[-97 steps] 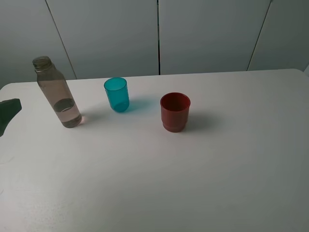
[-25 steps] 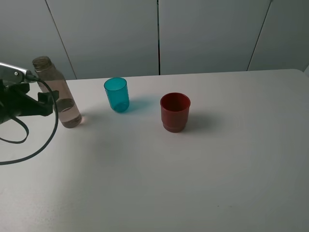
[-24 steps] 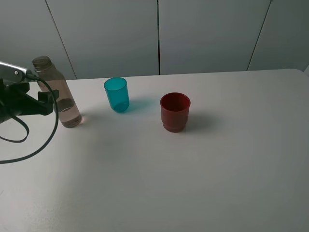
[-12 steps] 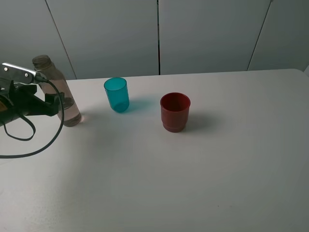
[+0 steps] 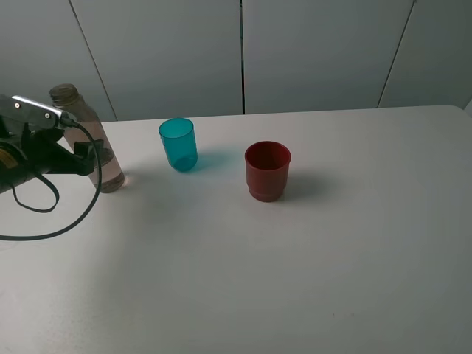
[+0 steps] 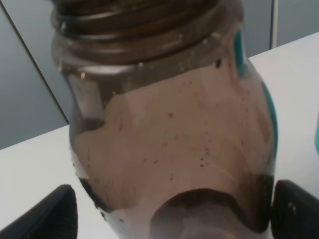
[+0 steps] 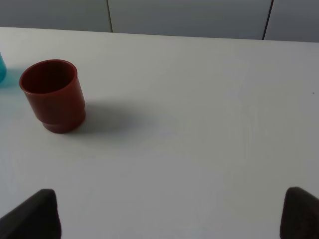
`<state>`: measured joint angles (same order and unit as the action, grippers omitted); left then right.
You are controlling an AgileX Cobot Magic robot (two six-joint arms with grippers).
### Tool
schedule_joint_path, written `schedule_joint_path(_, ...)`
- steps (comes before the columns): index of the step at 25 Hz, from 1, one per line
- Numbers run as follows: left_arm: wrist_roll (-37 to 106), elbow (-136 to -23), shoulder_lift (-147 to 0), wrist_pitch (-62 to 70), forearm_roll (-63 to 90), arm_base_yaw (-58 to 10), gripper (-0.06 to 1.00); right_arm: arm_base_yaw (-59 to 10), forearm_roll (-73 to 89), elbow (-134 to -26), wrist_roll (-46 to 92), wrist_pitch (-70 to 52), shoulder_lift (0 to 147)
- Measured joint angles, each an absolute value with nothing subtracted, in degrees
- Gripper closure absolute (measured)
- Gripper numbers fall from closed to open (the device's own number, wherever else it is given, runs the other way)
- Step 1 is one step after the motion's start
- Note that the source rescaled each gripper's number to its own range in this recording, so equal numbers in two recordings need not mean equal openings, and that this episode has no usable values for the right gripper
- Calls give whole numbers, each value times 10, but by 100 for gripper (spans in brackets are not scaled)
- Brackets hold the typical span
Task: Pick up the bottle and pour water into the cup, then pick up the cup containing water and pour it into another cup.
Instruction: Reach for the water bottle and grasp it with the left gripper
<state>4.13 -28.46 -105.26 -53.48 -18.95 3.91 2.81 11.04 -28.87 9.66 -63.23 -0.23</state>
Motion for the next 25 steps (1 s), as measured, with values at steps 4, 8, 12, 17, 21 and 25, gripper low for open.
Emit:
schedule_joint_path(4,43,-293,-1055,-535,-192,39,-3,28,110,-289,97,-632,-2)
schedule_joint_path(8,43,-307,-1069,-538,-197,39,-3,28,110,-289,97,-632,-2)
schedule_joint_path(12,43,-310,-1082,-554,-197,39,-3,28,110,-289,97,-632,-2)
schedule_joint_path(17,33,-329,-1108,-561,-207,39,-3,28,110,-289,97,-632,-2)
schedule_joint_path(21,25,-335,-1109,-571,-211,39,-3,28,110,-289,97,-632,-2)
schedule_joint_path(25,22,-335,-1109,-586,-218,39,-3,28,110,-289,97,-632,-2)
